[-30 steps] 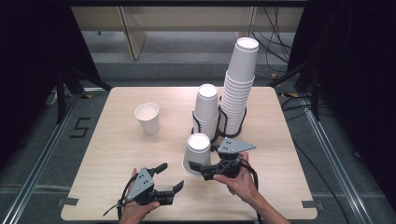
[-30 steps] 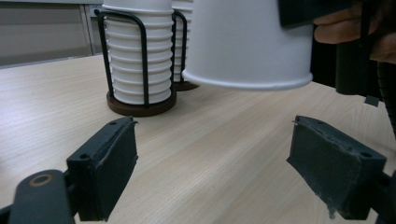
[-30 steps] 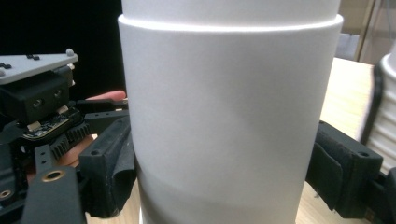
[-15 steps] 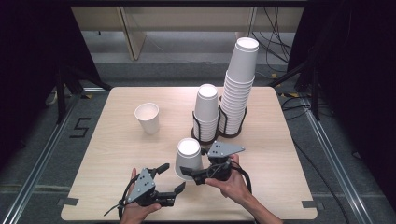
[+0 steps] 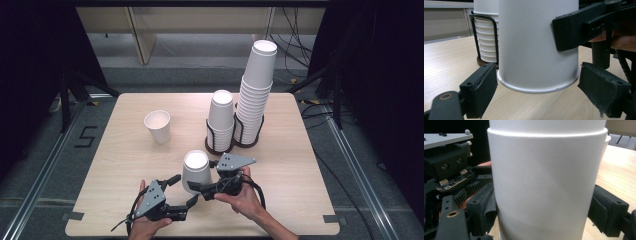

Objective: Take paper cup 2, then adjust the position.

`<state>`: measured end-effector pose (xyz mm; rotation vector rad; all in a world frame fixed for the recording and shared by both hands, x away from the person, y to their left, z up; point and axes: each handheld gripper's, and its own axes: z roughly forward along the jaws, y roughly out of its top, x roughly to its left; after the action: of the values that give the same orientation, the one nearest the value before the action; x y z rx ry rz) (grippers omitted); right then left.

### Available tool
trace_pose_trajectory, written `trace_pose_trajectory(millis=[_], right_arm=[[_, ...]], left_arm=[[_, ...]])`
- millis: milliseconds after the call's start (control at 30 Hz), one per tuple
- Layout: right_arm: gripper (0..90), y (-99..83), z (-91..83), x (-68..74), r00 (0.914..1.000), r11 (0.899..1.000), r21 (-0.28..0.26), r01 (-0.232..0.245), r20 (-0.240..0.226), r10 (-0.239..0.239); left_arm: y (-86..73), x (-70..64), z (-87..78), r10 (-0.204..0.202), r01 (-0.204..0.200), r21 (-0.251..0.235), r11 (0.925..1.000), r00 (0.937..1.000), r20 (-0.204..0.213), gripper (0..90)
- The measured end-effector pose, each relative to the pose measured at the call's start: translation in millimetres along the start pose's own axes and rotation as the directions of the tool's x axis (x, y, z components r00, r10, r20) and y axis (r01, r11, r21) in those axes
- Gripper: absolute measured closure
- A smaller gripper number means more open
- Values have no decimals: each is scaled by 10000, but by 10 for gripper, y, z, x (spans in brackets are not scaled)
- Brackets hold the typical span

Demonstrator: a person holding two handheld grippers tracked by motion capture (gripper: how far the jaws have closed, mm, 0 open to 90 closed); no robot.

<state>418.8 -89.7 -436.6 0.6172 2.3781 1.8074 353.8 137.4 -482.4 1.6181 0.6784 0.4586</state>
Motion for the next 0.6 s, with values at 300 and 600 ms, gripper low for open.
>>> trace_pose_trajectory(millis=[300,600], right_arm=[[187,5,29,40,10000,9999,118,-14,15,14],[188,10,84,107,9998,9998,-149,103,-183,-106]], left_arm=[[0,0,2,-35,35,-34,10000,10000,-47,104],[-9,-1,26,-81,82,84,9999,9999,-113,21]])
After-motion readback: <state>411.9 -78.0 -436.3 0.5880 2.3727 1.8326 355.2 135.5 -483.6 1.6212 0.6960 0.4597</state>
